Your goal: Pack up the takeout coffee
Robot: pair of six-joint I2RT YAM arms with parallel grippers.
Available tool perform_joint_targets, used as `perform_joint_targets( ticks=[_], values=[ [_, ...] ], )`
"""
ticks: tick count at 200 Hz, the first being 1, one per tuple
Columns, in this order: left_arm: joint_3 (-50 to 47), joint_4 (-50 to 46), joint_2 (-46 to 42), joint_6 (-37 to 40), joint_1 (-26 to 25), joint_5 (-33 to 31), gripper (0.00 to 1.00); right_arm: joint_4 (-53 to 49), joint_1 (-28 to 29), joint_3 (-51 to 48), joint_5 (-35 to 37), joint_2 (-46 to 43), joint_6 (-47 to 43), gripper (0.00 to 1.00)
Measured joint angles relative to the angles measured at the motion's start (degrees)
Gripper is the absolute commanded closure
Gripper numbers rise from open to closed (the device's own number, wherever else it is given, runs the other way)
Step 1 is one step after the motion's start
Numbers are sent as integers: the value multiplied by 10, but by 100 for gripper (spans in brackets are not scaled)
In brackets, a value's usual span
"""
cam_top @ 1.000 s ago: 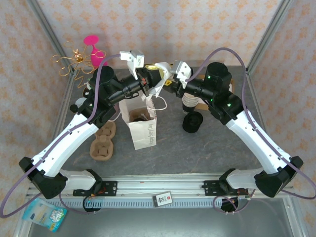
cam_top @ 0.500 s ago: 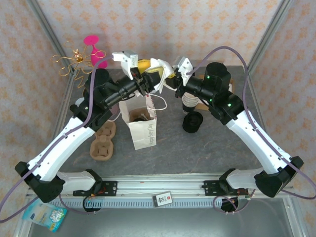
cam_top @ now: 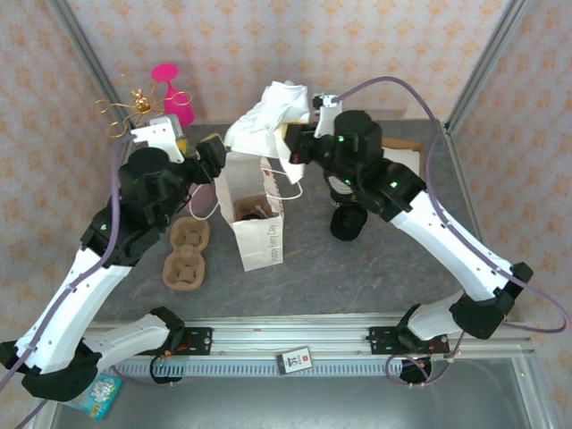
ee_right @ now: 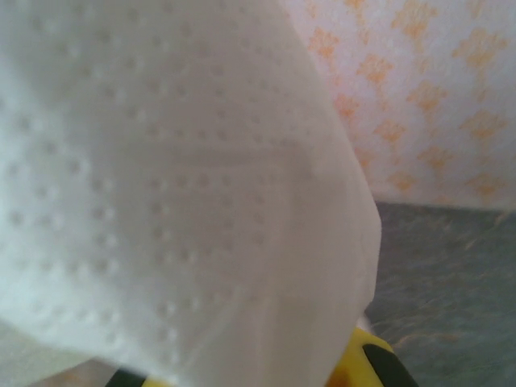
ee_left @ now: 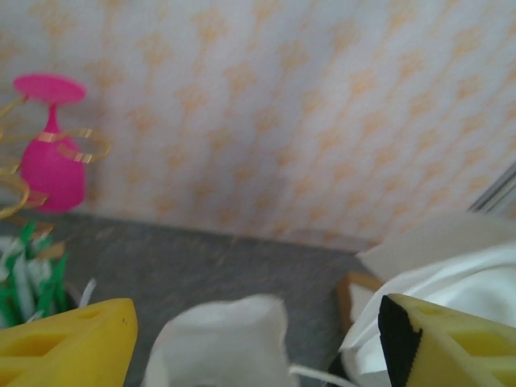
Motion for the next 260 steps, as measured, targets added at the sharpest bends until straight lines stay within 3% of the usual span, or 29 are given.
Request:
perform_joint_targets(
  ticks=[32,82,104,156,221,260],
  values=[
    [-52,-54,19,-39,41,9,26,-20,35,25,36,46,107,100],
    [-116,-59,22,-69,81,71,36,-26,97,37,99,108,206,100],
    [-136,-50,23,-72,92,108,51,-26,107,37,134,122,233,100],
    [-150,-31,31,-83,99,145,71,-10,126,34,205,150,248,100],
    [-153,-27,33,-84,100,139,90,-18,135,1,282,160,236,100],
    [-154,-28,33,-83,100,137,94,-42,151,4,328,164,221,100]
  ],
)
